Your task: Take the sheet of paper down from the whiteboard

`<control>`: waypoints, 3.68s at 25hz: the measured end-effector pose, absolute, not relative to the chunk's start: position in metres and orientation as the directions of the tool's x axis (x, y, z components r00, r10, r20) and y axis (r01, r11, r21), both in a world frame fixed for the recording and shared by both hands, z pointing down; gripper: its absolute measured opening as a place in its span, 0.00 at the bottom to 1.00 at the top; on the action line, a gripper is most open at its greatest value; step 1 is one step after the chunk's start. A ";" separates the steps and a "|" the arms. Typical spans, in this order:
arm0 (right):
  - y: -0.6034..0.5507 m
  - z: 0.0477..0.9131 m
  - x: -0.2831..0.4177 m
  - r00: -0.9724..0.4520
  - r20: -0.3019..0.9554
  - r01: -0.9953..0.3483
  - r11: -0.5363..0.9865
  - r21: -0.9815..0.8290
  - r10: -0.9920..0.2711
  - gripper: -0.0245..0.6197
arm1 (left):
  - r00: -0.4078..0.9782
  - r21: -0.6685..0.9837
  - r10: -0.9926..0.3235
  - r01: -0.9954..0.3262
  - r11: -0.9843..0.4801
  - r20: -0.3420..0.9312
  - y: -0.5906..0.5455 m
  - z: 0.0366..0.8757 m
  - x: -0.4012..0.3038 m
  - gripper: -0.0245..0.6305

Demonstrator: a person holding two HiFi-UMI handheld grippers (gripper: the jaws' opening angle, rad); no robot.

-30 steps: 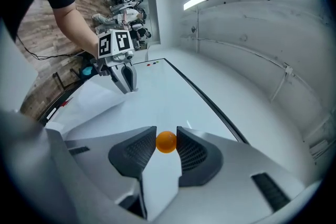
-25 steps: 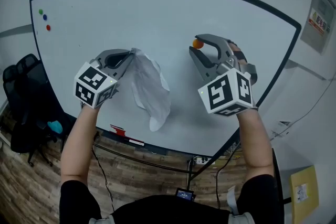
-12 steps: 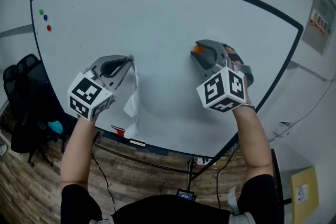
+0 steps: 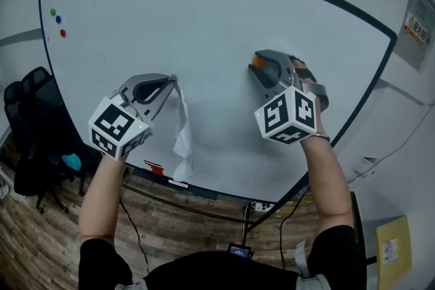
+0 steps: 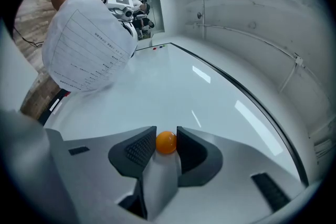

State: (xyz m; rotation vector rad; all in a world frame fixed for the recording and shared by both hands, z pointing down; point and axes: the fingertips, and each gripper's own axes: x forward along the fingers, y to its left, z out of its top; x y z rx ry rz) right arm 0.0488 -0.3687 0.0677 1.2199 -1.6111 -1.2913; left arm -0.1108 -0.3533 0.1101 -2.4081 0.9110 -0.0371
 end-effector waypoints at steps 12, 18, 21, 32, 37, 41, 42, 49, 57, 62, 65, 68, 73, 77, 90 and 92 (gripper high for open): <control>-0.345 0.072 0.054 -0.337 -0.059 -0.265 0.034 0.964 -0.940 0.24 | 0.788 -0.496 -0.597 -0.582 -0.644 -0.151 -0.350 0.123 -0.096 0.06; -0.313 0.098 0.052 -0.394 -0.074 -0.330 0.066 0.942 -0.916 0.24 | 0.800 -0.457 -0.576 -0.581 -0.673 -0.168 -0.339 0.144 -0.097 0.06; -0.302 0.123 0.061 -0.407 -0.047 -0.368 0.116 0.923 -0.912 0.21 | 0.811 -0.422 -0.560 -0.574 -0.702 -0.172 -0.329 0.158 -0.093 0.06; -0.258 0.267 0.067 -0.616 0.168 -0.511 0.553 0.658 -0.769 0.09 | 0.866 -0.218 -0.478 -0.500 -0.838 -0.148 -0.285 0.239 -0.059 0.06; -0.234 0.324 0.063 -0.699 0.122 -0.594 0.667 0.449 -0.705 0.08 | 0.865 -0.078 -0.496 -0.501 -0.862 -0.071 -0.288 0.307 -0.060 0.06; -0.228 0.359 0.071 -0.738 0.045 -0.639 0.719 0.272 -0.673 0.08 | 0.860 0.013 -0.508 -0.508 -0.862 -0.050 -0.294 0.357 -0.063 0.06; -0.225 0.371 0.078 -0.744 0.040 -0.646 0.732 0.216 -0.667 0.08 | 0.862 0.030 -0.504 -0.503 -0.864 -0.056 -0.291 0.367 -0.063 0.06; -0.228 0.477 0.108 -0.726 0.114 -0.684 0.729 -0.030 -0.678 0.08 | 0.887 0.105 -0.458 -0.451 -0.887 -0.055 -0.290 0.438 -0.074 0.06; -0.182 0.559 0.128 -0.740 0.102 -0.670 0.714 -0.204 -0.665 0.08 | 0.890 0.225 -0.455 -0.439 -0.870 -0.025 -0.257 0.514 -0.069 0.06; -0.173 0.577 0.120 -0.746 0.103 -0.659 0.710 -0.248 -0.657 0.08 | 0.904 0.314 -0.428 -0.408 -0.857 0.006 -0.237 0.555 -0.065 0.06; -0.173 0.575 0.117 -0.758 0.100 -0.647 0.724 -0.241 -0.644 0.08 | 0.920 0.338 -0.392 -0.366 -0.867 -0.009 -0.227 0.560 -0.053 0.06; -0.171 0.571 0.114 -0.776 0.097 -0.627 0.744 -0.230 -0.623 0.08 | 0.933 0.338 -0.358 -0.329 -0.882 -0.024 -0.219 0.559 -0.042 0.06; -0.163 0.562 0.104 -0.804 0.098 -0.592 0.778 -0.211 -0.586 0.08 | 0.942 0.332 -0.333 -0.302 -0.894 -0.038 -0.211 0.550 -0.039 0.06; -0.162 0.560 0.106 -0.803 0.094 -0.594 0.778 -0.205 -0.589 0.08 | 0.944 0.319 -0.327 -0.299 -0.900 -0.038 -0.208 0.546 -0.039 0.06; -0.156 0.582 0.146 -0.772 0.104 -0.631 0.739 -0.237 -0.627 0.08 | 0.930 0.301 -0.366 -0.342 -0.890 -0.025 -0.196 0.552 -0.024 0.06; -0.159 0.583 0.155 -0.767 0.101 -0.637 0.733 -0.238 -0.634 0.08 | 0.931 0.299 -0.365 -0.342 -0.891 -0.024 -0.197 0.553 -0.017 0.06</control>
